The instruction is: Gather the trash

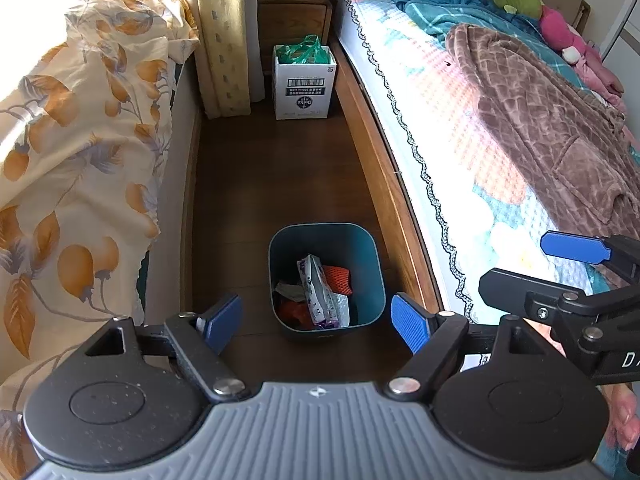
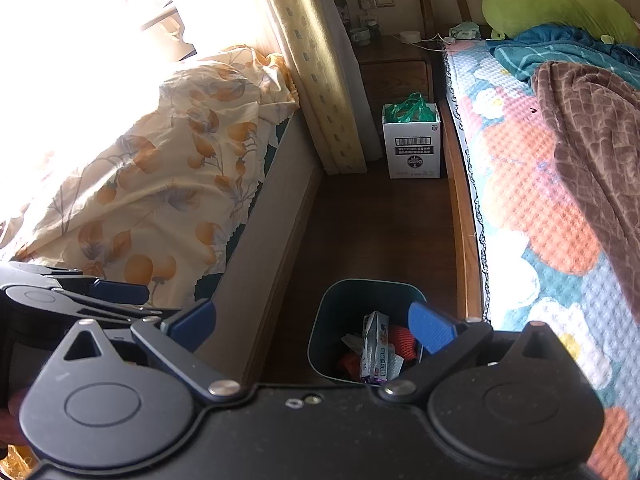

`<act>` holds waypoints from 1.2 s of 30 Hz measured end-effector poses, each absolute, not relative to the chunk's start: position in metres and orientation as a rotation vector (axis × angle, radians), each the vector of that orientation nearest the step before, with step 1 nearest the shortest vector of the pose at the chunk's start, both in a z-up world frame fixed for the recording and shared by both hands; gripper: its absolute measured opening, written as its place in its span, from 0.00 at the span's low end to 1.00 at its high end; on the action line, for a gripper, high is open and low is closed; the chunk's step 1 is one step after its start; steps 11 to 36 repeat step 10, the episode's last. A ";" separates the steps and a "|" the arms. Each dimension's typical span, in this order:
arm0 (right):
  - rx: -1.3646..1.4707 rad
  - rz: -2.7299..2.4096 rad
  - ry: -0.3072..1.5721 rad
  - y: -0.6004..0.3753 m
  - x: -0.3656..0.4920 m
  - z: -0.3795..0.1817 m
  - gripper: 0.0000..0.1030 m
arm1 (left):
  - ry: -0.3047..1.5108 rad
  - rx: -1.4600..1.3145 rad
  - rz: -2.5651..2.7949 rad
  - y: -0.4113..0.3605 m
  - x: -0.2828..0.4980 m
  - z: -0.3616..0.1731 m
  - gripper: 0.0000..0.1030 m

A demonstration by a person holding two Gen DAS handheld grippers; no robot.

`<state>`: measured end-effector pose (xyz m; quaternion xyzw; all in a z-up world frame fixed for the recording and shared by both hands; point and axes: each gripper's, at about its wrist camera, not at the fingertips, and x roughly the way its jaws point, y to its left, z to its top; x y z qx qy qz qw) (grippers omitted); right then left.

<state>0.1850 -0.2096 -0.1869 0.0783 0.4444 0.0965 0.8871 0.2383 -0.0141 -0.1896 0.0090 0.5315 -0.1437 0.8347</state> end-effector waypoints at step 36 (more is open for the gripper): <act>0.163 0.190 0.932 -0.211 0.186 -0.185 1.00 | 1.142 0.022 -0.312 -0.009 0.246 -0.190 0.79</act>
